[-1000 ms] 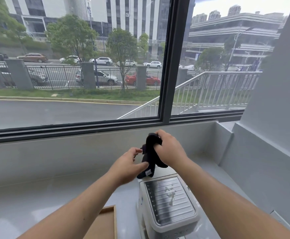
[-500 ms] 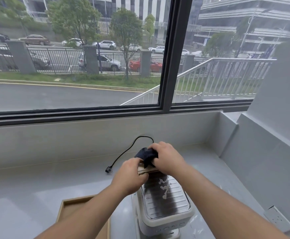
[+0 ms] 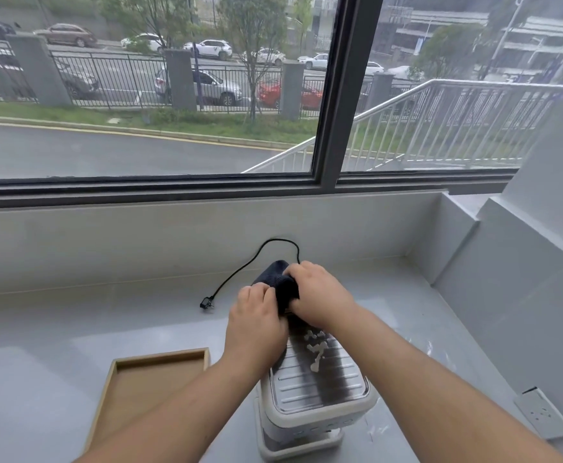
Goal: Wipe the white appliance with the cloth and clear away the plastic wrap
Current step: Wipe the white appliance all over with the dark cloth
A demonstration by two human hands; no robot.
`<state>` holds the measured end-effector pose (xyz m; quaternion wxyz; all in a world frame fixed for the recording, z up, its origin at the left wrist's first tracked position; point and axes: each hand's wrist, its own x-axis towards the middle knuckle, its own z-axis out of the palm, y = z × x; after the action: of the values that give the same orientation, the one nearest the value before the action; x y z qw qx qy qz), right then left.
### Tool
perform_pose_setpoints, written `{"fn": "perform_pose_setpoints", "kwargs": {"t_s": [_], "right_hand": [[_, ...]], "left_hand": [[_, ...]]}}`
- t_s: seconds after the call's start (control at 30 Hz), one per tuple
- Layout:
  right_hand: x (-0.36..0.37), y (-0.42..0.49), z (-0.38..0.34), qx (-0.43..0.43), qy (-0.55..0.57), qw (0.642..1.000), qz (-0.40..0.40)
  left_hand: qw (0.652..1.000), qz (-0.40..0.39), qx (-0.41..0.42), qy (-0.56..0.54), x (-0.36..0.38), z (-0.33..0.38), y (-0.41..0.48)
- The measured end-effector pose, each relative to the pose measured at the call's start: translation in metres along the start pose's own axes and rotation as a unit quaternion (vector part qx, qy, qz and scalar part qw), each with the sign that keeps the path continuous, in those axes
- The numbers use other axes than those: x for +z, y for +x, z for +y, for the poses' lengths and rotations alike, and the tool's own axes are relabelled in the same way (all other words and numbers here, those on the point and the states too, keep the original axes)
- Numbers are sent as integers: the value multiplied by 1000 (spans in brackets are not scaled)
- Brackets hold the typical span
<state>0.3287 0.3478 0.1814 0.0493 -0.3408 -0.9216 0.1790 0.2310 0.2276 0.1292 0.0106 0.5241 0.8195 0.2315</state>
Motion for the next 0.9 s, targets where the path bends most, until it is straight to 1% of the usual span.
{"fn": "perform_pose_setpoints", "kwargs": {"t_s": [0.1,0.23,0.37,0.6,0.77,0.9], "right_hand": [[3,1,4,7,-9,1000,-5],[14,-4,7,1,-10,1000,22],[21,-8,12,-9,6,999,42],[19,-17,14,-2,26,999,28],[22,-34,12,-9,19,999,34],[30,-57,10,-20,15,999,26]], "left_hand": [[1000,12,12,-9,3,0,0],[998,-21,12,-51,6,-5,1],[994,-38,4,-104,5,-6,1],[987,-49,6,-150,4,-8,4],[990,-38,1,-137,4,-9,1],[987,-43,-11,-152,4,-7,2]]}}
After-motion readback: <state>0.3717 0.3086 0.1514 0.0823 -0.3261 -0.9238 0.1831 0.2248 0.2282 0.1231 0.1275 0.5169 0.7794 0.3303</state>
